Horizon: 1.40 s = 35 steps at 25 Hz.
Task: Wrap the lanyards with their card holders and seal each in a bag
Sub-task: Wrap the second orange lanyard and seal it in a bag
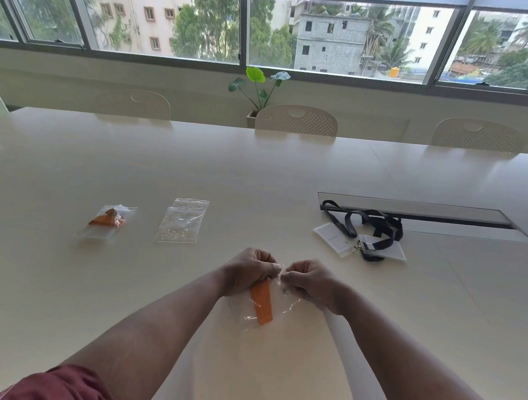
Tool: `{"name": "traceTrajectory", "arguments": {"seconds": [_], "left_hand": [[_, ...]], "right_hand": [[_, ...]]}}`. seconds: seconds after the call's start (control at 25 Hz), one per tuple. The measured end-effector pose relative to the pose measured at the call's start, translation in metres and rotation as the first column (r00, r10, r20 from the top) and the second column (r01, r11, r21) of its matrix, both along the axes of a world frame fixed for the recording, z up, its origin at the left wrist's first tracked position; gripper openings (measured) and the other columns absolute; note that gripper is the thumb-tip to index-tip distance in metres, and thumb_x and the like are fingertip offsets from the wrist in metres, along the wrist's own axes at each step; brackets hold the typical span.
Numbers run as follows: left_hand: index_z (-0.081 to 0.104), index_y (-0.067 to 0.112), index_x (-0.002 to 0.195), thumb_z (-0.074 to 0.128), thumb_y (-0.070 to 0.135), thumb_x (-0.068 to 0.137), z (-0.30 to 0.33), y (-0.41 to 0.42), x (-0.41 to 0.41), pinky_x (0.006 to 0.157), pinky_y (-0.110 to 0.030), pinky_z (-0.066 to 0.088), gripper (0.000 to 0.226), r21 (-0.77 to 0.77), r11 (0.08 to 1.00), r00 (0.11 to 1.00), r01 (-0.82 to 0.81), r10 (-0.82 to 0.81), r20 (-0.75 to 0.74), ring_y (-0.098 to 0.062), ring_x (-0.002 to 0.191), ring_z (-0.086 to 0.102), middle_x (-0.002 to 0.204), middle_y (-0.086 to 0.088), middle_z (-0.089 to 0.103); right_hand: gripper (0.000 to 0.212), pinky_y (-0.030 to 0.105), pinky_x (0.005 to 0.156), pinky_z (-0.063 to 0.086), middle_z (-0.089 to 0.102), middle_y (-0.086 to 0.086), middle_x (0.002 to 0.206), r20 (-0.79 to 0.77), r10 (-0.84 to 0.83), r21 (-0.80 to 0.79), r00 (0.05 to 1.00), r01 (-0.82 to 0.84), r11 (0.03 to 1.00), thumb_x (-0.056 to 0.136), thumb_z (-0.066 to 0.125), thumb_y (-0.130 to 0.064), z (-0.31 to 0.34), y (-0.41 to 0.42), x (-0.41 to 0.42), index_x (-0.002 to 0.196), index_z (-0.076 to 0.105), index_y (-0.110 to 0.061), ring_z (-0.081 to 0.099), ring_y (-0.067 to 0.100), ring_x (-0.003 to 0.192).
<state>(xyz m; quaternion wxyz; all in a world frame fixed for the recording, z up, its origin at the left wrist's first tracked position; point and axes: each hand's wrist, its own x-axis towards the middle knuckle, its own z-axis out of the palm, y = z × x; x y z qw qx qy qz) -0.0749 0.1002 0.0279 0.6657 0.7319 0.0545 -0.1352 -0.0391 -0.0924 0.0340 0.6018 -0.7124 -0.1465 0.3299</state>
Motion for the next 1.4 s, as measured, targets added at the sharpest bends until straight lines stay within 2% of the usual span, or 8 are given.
{"name": "traceTrajectory", "arguments": {"seconds": [0.16,0.28,0.44,0.56,0.68,0.92,1.28,1.4], "left_hand": [[0.067,0.011,0.078,0.071,0.011,0.092,0.0,0.001,0.001,0.051,-0.022,0.043,0.014,-0.009,1.0,1.0,0.016,-0.016,-0.008,-0.011,0.054,0.051,0.067,-0.003,0.06],[0.066,0.008,0.081,0.07,0.008,0.094,0.002,0.0,0.0,0.052,-0.023,0.044,0.014,-0.041,0.999,0.999,0.025,-0.026,-0.026,-0.013,0.055,0.051,0.069,-0.006,0.06],[0.066,0.005,0.087,0.07,0.01,0.095,0.01,0.001,-0.002,0.051,-0.019,0.043,0.01,-0.052,0.994,0.994,0.092,-0.095,-0.045,-0.007,0.052,0.052,0.065,0.0,0.06],[0.068,0.002,0.095,0.072,0.011,0.093,0.014,0.003,-0.002,0.054,-0.02,0.046,0.01,-0.023,0.991,0.987,0.134,-0.135,-0.087,-0.01,0.057,0.057,0.071,-0.004,0.064],[0.068,0.003,0.091,0.072,0.007,0.092,0.014,0.003,-0.001,0.055,-0.022,0.048,0.006,-0.019,0.994,0.99,0.109,-0.11,-0.088,-0.013,0.059,0.059,0.074,-0.008,0.065],[0.068,0.007,0.086,0.069,0.009,0.095,0.01,0.001,-0.002,0.056,-0.024,0.045,0.009,0.002,0.999,0.998,0.043,-0.043,-0.053,-0.015,0.061,0.054,0.076,-0.009,0.063],[0.068,0.008,0.087,0.07,0.012,0.095,0.004,0.003,0.001,0.058,-0.027,0.044,0.009,0.048,0.998,0.999,0.039,-0.037,-0.032,-0.016,0.06,0.053,0.075,-0.008,0.062],[0.067,0.011,0.08,0.07,0.011,0.095,0.002,0.003,0.002,0.055,-0.024,0.044,0.015,0.028,0.999,0.999,0.041,-0.041,-0.026,-0.013,0.057,0.053,0.07,-0.004,0.062]], "right_hand": [[0.018,0.025,0.055,0.032,0.059,0.011,0.066,-0.01,0.017,-0.014,1.0,-0.017,1.0,0.096,0.062,-0.003,0.002,-0.001,0.0,0.078,0.065,-0.004,0.044,0.013,0.057],[0.023,0.022,0.057,0.035,0.057,0.006,0.064,-0.019,0.055,-0.009,0.998,-0.055,0.998,0.099,0.06,-0.005,0.003,-0.003,0.001,0.076,0.062,-0.007,0.045,0.012,0.058],[0.023,0.019,0.049,0.031,0.057,0.005,0.063,-0.009,0.061,0.007,0.998,-0.061,0.998,0.101,0.057,-0.005,0.002,-0.005,-0.001,0.078,0.06,-0.007,0.04,0.011,0.053],[0.022,0.017,0.044,0.028,0.058,0.004,0.061,0.005,0.05,0.022,0.999,-0.05,0.999,0.1,0.058,-0.006,0.001,-0.004,-0.003,0.078,0.06,-0.005,0.038,0.007,0.047],[0.019,0.019,0.045,0.026,0.06,0.007,0.065,0.021,0.039,0.022,0.999,-0.039,0.999,0.098,0.06,-0.005,0.002,-0.003,-0.004,0.079,0.062,-0.004,0.036,0.008,0.048],[0.019,0.016,0.046,0.033,0.056,0.007,0.064,0.006,0.008,0.007,1.0,-0.008,1.0,0.096,0.063,-0.004,0.001,-0.003,-0.003,0.077,0.066,-0.004,0.044,0.009,0.051],[0.016,0.013,0.047,0.039,0.062,0.004,0.066,-0.063,0.016,0.049,0.998,-0.013,0.999,0.098,0.06,-0.002,0.006,-0.003,-0.004,0.083,0.06,-0.003,0.049,0.003,0.049],[0.018,0.013,0.045,0.036,0.062,0.002,0.063,-0.052,0.03,0.048,0.998,-0.028,0.998,0.099,0.059,-0.001,0.007,-0.004,-0.004,0.081,0.059,-0.005,0.046,0.003,0.047]]}}
